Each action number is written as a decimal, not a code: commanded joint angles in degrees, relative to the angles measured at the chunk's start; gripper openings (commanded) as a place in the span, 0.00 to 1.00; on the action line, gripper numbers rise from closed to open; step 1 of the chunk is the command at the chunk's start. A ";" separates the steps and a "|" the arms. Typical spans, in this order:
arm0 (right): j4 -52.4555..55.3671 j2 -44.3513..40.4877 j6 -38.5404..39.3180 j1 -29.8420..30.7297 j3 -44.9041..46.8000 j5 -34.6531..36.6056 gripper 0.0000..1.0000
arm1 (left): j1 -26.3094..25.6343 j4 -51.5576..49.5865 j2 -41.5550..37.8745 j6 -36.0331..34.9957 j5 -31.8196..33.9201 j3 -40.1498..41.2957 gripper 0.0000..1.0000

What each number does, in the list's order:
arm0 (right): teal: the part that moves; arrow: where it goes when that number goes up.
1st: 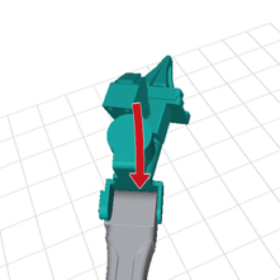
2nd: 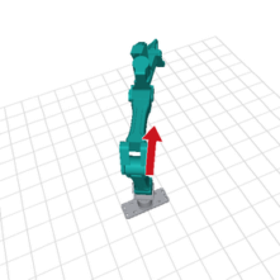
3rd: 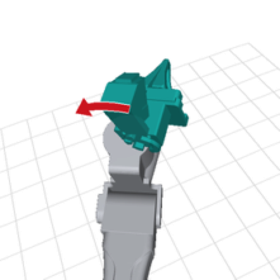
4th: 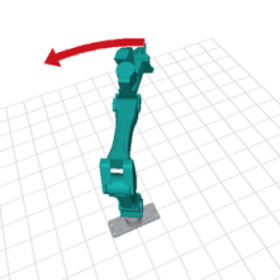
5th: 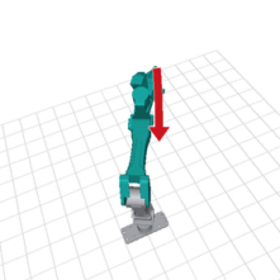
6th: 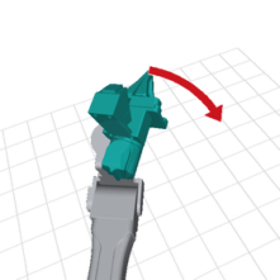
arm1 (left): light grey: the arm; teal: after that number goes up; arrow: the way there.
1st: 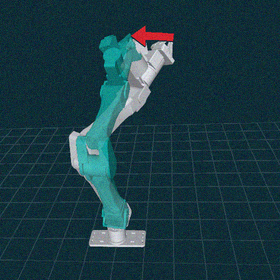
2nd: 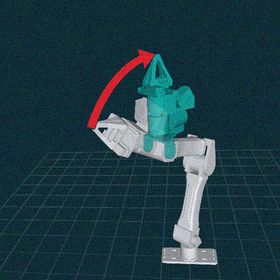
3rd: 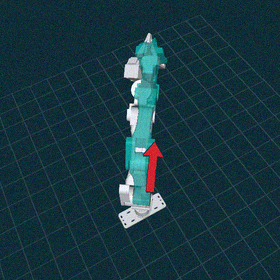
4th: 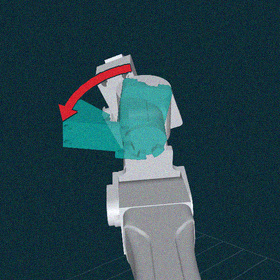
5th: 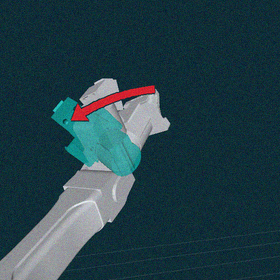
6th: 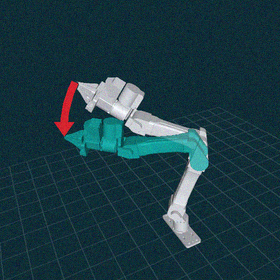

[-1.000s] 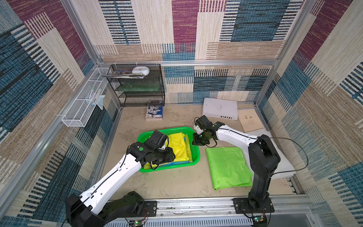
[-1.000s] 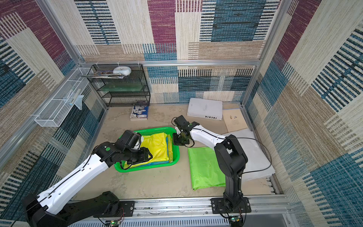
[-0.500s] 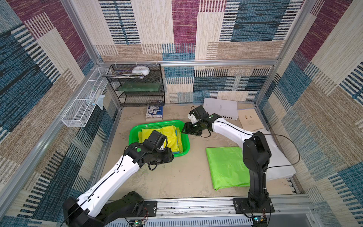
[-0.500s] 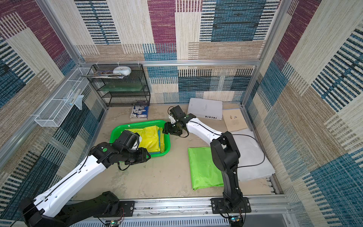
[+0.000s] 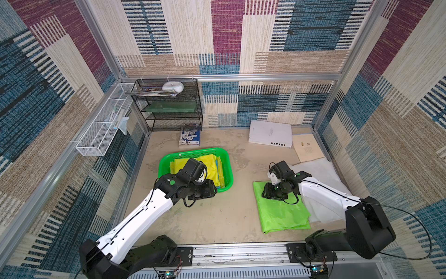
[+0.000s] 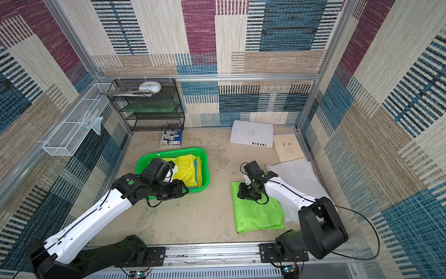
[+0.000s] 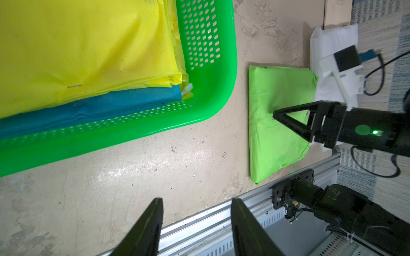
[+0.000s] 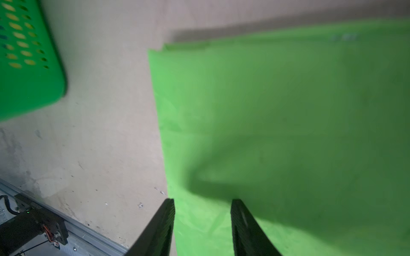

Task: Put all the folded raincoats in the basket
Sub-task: Move the raincoat to the center of the board.

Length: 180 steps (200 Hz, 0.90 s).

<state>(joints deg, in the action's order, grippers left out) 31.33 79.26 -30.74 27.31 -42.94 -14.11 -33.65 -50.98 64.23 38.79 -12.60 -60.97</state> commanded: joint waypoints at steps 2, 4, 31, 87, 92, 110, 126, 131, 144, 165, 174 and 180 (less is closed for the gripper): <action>-8.75 1.14 -3.91 0.43 3.21 -4.07 0.47 | -0.19 2.59 -1.32 -0.20 -1.46 -0.03 0.54; -9.38 1.57 -4.09 0.45 3.34 -4.28 0.47 | -0.19 2.56 -1.54 -0.13 -1.46 0.04 0.54; -16.72 9.05 -7.86 2.33 -0.20 -7.42 0.45 | -0.19 2.55 -2.23 0.62 -2.02 0.62 0.54; -18.56 24.54 -12.01 6.15 -22.85 -8.85 0.45 | -0.19 2.81 -3.18 2.55 -3.32 2.00 0.53; -17.50 24.41 -11.34 6.10 -24.17 -8.38 0.47 | -0.19 2.76 -3.08 2.37 -3.67 1.84 0.54; -13.18 21.95 -7.85 5.61 -26.43 -6.68 0.53 | -0.36 2.89 -2.08 1.68 -5.04 0.98 0.54; -11.57 17.54 -5.78 3.70 -23.51 -5.73 0.56 | -1.40 3.42 -0.49 0.92 -6.15 -0.54 0.52; -11.50 15.74 -5.44 2.71 -21.89 -5.98 0.56 | -1.93 3.81 0.25 0.59 -6.48 -1.12 0.52; -11.49 11.25 -4.61 -0.70 -17.12 -6.73 0.57 | -3.73 4.73 2.76 -0.11 -6.74 -3.03 0.51; -11.02 4.12 -2.02 -6.41 -9.87 -6.84 0.58 | -7.34 6.01 9.05 -1.26 -6.52 -7.51 0.50; -10.62 1.35 -1.84 -8.33 -6.70 -5.60 0.59 | -9.03 6.38 12.41 -1.95 -6.17 -9.96 0.50; -10.41 -0.18 -1.72 -9.47 -5.04 -4.61 0.62 | -10.22 6.62 14.60 -2.61 -5.99 -11.66 0.49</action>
<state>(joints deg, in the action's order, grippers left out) 18.37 84.14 -35.18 21.30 -53.23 -20.69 -40.77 -47.13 72.77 38.96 -18.15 -67.90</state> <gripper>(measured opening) 0.587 0.500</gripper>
